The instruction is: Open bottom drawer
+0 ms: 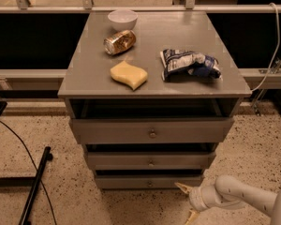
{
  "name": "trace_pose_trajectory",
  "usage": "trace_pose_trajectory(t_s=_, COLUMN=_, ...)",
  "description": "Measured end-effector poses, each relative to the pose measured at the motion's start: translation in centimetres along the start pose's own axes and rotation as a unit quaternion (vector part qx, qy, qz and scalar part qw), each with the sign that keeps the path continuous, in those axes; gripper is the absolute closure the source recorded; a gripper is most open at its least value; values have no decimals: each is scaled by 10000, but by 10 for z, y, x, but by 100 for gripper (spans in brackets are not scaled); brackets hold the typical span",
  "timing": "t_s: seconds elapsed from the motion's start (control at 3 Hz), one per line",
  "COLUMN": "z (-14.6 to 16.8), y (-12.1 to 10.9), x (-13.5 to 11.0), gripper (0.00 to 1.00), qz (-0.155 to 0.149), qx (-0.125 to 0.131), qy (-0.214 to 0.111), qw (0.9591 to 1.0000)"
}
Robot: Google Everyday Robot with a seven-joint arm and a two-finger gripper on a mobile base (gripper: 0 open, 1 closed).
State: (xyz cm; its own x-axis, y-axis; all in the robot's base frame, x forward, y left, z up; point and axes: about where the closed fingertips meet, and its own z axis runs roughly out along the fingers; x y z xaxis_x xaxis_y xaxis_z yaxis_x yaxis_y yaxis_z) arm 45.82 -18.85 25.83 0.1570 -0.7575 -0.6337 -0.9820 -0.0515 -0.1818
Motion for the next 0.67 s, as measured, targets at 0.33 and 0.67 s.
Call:
trace_pose_trajectory(t_s=0.33, z=14, y=-24, x=21, gripper=0, qz=106, qx=168, qy=-50, qw=9998)
trace_pose_trajectory(t_s=0.67, z=20, y=-45, x=36, gripper=0, qz=166, qx=391, qy=-52, qw=9991)
